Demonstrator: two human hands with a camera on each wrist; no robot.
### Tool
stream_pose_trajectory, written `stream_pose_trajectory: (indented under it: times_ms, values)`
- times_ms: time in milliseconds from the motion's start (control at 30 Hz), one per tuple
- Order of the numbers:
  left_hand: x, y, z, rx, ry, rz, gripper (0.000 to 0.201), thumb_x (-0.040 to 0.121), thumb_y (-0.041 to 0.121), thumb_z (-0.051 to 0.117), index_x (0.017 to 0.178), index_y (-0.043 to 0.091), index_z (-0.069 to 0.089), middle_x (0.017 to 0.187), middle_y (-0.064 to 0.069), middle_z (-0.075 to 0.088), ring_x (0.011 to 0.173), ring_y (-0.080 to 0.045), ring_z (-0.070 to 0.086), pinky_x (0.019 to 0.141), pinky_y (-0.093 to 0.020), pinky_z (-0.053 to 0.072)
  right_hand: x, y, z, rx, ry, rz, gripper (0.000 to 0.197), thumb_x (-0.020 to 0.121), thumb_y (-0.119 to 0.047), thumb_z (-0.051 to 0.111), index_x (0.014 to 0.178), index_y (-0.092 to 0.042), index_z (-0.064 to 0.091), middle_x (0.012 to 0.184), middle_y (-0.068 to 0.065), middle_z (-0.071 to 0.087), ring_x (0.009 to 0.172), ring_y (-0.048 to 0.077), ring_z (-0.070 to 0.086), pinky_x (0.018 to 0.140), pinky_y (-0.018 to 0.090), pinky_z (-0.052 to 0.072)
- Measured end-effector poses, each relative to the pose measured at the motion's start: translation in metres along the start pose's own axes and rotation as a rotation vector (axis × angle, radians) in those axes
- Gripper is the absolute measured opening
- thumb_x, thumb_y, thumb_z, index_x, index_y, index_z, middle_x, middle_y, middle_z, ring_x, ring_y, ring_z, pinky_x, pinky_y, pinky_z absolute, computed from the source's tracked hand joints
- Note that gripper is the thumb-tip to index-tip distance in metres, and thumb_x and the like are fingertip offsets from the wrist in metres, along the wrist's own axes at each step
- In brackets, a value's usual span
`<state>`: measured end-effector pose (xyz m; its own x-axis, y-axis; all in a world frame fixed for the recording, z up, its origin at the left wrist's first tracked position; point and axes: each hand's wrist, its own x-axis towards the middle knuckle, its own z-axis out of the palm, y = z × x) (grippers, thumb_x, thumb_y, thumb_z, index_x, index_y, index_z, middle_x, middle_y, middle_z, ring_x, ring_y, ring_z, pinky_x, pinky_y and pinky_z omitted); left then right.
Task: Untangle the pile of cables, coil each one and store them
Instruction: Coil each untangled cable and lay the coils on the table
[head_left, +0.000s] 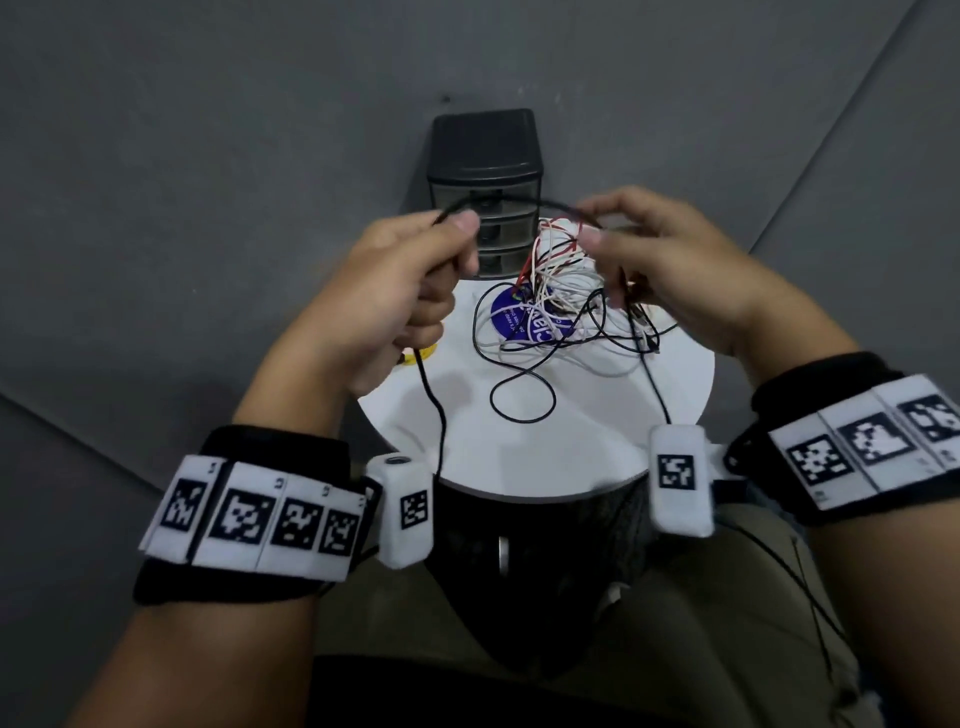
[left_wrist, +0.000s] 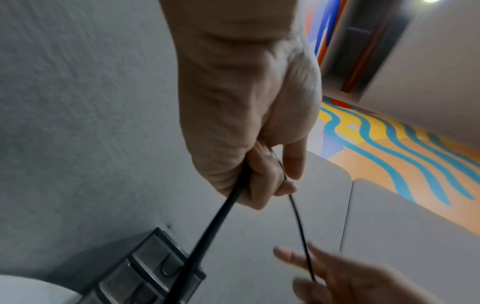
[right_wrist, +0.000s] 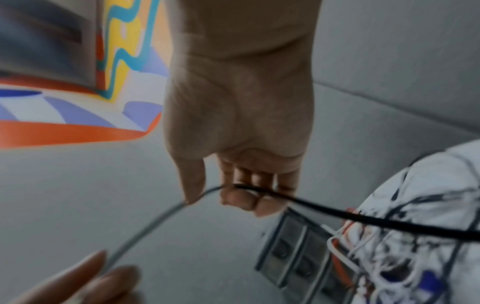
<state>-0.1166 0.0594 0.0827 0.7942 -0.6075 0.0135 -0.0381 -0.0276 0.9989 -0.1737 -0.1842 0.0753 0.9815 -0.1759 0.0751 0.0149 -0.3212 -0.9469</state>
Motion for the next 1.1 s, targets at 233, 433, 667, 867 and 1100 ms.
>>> stream_pose_trajectory:
  times_ms: [233, 433, 667, 867, 1100]
  values:
    - [0.002, -0.006, -0.001, -0.253, -0.063, -0.010, 0.031, 0.105, 0.026, 0.042, 0.081, 0.013, 0.057, 0.061, 0.004, 0.020, 0.049, -0.009, 0.009, 0.042, -0.024, 0.008, -0.001, 0.000, 0.026, 0.111, 0.150, -0.189, 0.025, 0.100, -0.027, 0.060, 0.079, -0.018, 0.069, 0.053, -0.007, 0.041, 0.052, 0.012, 0.028, 0.051, 0.030, 0.022]
    - [0.001, -0.020, 0.004, -0.453, -0.048, 0.009, 0.028, 0.106, 0.021, 0.038, 0.087, 0.013, 0.057, 0.056, 0.008, 0.023, 0.047, -0.007, 0.009, 0.040, -0.021, 0.007, -0.002, 0.034, 0.021, 0.011, 0.389, 0.029, 0.028, 0.100, -0.024, 0.058, 0.076, -0.015, 0.070, 0.045, -0.022, 0.046, 0.049, -0.002, 0.037, 0.056, 0.023, 0.028]
    - [0.029, -0.014, 0.004, -0.693, 0.041, 0.077, 0.044, 0.106, 0.023, 0.023, 0.119, 0.000, 0.059, 0.061, 0.004, 0.035, 0.043, -0.005, 0.016, 0.037, -0.017, 0.013, -0.028, 0.040, 0.065, -0.121, -0.377, 0.109, 0.031, 0.103, -0.024, 0.055, 0.080, -0.008, 0.070, 0.054, 0.000, 0.032, 0.049, 0.013, 0.025, 0.045, 0.022, 0.021]
    - [0.051, -0.016, -0.003, -0.569, 0.171, 0.042, 0.052, 0.107, 0.026, 0.024, 0.134, -0.006, 0.056, 0.064, 0.003, 0.042, 0.044, -0.005, 0.022, 0.036, -0.017, 0.017, -0.026, 0.030, 0.051, -0.179, -0.539, 0.143, 0.031, 0.103, -0.025, 0.056, 0.086, -0.002, 0.070, 0.055, 0.002, 0.027, 0.048, 0.013, 0.022, 0.047, 0.027, 0.019]
    - [0.058, -0.014, 0.016, -0.348, 0.225, 0.081, 0.031, 0.108, 0.008, 0.041, 0.133, -0.004, 0.054, 0.073, -0.005, 0.068, 0.049, -0.007, 0.044, 0.042, -0.017, 0.031, -0.021, 0.033, 0.031, -0.130, -0.683, 0.187, 0.026, 0.100, -0.019, 0.060, 0.092, 0.001, 0.074, 0.055, 0.006, 0.032, 0.047, 0.014, 0.028, 0.047, 0.025, 0.025]
